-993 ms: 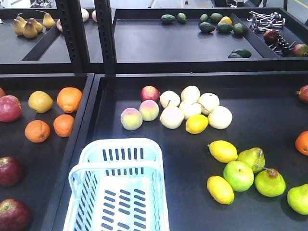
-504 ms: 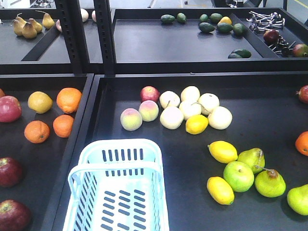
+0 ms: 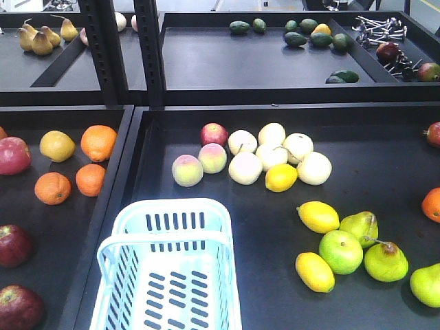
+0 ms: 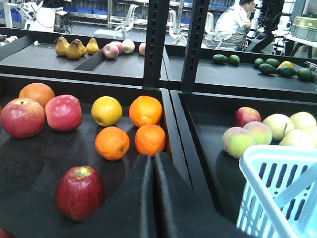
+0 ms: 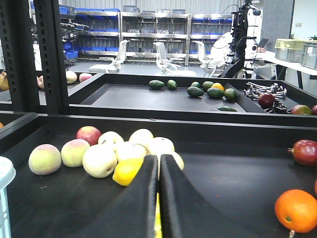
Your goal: Pick three apples into basket with both arms
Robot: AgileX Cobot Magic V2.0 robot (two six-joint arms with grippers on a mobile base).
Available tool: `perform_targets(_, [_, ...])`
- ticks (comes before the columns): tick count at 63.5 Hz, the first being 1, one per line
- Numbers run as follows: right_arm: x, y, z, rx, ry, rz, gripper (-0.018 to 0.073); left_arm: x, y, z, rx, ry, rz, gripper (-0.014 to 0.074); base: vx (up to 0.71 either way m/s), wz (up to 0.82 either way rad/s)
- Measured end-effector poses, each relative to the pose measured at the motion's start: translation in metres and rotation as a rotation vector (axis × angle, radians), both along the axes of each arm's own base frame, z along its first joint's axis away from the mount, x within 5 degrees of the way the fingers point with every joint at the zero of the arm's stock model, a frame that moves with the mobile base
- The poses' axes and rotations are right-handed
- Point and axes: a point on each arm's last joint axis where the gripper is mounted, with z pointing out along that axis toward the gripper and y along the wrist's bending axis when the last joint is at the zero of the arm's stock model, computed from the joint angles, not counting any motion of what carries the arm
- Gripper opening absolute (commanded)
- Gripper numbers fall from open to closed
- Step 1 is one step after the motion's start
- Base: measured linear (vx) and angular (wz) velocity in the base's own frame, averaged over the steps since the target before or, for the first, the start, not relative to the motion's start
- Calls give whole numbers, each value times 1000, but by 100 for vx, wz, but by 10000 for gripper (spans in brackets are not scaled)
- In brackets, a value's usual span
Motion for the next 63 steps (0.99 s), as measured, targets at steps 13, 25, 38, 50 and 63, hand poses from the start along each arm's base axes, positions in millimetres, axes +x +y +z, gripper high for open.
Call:
perform_targets(13, [0, 0, 0, 0, 0, 0, -9, 0, 0, 5, -22, -25, 1, -6, 0, 0])
perform_targets(25, [0, 0, 0, 0, 0, 0, -9, -10, -1, 59, -66, -159, -5, -6, 0, 0])
perform_targets(38, [0, 0, 0, 0, 0, 0, -9, -10, -1, 116, -83, -32, -4, -6, 0, 0])
perform_targets(50, [0, 0, 0, 0, 0, 0, -9, 5, -1, 145, 33, 227, -25, -6, 0, 0])
perform_targets(63, [0, 0, 0, 0, 0, 0, -9, 12, -1, 150, 84, 334, -43, 28, 0, 0])
